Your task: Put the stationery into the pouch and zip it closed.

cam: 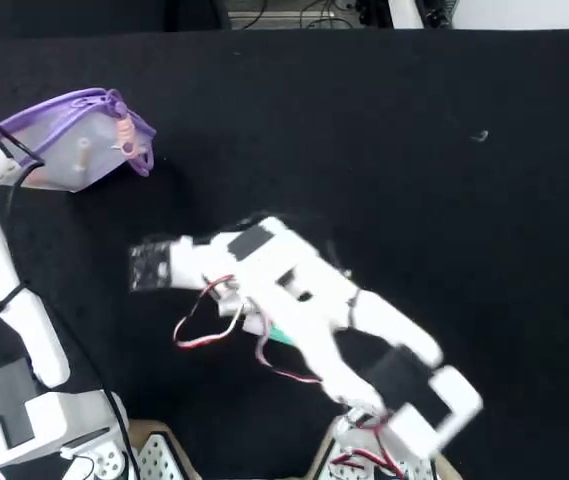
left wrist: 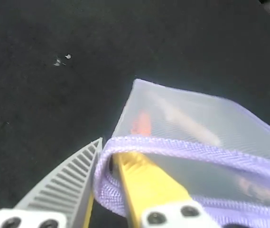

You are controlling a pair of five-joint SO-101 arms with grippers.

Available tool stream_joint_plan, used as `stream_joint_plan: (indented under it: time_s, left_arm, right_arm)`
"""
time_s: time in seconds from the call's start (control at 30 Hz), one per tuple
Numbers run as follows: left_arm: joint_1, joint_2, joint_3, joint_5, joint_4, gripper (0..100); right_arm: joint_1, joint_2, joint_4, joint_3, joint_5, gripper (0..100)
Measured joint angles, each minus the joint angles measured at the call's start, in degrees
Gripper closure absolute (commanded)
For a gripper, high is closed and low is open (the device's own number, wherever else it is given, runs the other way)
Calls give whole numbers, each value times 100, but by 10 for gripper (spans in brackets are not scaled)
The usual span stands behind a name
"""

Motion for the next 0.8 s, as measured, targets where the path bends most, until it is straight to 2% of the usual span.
stream_joint_plan:
  time_s: [0.2,0.4,0.63,0.8]
  left_arm:
    - [721,44,-554,9,782,971]
    - [1477,44,-1002,132,1213,971]
    - [1679,44,-1029,202,1213,971]
    - [1811,44,-1029,202,1213,971]
  right_arm:
    - [281,-1767,9,9,-26,987]
    - [501,-3455,-299,9,-888,987]
    - [527,-4862,-1723,624,-1855,987]
    - [229,-5503,-3613,1582,-2813,988]
